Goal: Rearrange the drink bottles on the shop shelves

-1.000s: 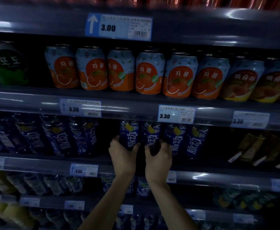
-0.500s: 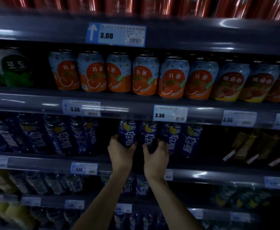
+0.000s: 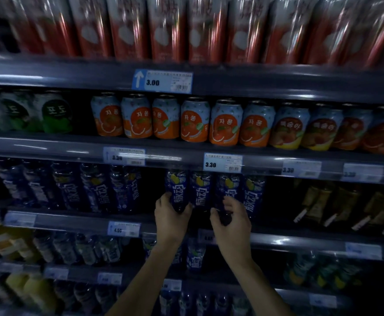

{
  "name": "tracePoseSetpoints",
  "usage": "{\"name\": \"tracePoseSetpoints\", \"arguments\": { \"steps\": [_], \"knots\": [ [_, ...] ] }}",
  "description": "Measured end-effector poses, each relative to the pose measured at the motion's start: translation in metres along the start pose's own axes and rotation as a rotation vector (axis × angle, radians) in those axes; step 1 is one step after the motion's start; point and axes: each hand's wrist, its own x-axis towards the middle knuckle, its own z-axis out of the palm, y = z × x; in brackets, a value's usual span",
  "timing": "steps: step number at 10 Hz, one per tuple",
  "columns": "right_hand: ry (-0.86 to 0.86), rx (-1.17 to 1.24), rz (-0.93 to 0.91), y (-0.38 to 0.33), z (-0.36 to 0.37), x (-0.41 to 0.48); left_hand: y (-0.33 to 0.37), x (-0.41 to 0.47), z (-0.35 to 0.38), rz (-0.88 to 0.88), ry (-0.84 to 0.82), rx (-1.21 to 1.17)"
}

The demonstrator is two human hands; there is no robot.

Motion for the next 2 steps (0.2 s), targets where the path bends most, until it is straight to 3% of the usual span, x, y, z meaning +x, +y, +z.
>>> {"name": "tracePoseSetpoints", "arguments": {
  "steps": [2],
  "knots": [
    [-0.045, 0.074, -0.126, -0.044, -0.035, 0.004, 0.029, -0.021, -0.027, 0.118, -0.138, 0.008]
  ]
}}
